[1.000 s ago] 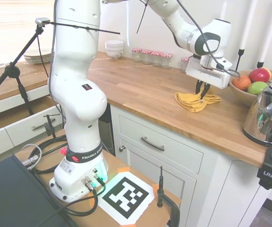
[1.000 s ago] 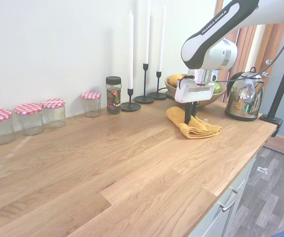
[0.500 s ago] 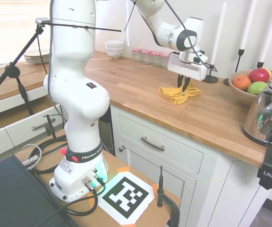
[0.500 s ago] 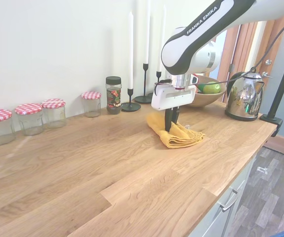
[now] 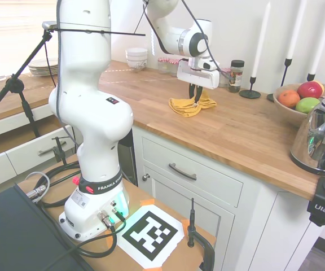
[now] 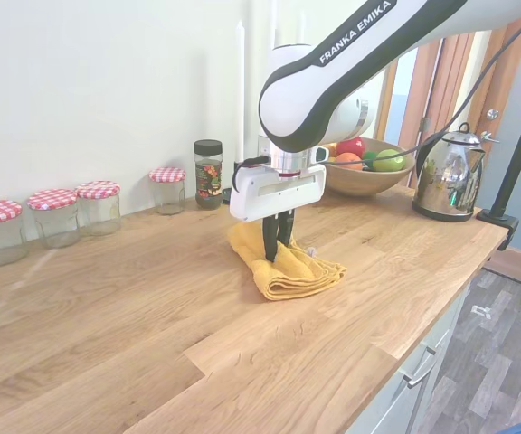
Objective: Wipe the counter
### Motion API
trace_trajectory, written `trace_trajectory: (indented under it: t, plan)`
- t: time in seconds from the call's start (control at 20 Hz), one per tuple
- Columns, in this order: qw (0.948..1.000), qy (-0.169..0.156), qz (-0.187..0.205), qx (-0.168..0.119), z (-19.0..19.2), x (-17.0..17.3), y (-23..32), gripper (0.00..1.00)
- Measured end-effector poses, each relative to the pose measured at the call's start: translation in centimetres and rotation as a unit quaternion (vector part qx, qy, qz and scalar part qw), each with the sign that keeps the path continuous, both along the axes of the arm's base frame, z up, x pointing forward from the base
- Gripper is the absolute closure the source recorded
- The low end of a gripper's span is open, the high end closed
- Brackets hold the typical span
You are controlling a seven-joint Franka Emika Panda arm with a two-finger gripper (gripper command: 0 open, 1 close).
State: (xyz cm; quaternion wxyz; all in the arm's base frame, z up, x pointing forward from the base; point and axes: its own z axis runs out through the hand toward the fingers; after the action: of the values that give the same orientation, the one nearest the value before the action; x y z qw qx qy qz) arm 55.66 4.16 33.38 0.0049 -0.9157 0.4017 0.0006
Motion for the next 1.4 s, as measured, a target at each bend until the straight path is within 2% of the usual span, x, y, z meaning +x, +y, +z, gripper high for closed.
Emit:
trace_trajectory:
  t: [0.65, 1.3, 1.35, 1.4]
  plan:
    - [0.9993, -0.007, 0.025, -0.027, 0.1, -1.6, 14.9, 1.0]
    - [0.9974, -0.012, 0.046, -0.055, 0.0, -2.3, 26.4, 1.0]
    - [0.9974, -0.011, 0.045, -0.056, 0.0, -2.3, 26.5, 0.0]
    - [0.9974, -0.009, 0.043, -0.057, 0.0, -2.3, 26.6, 0.0]
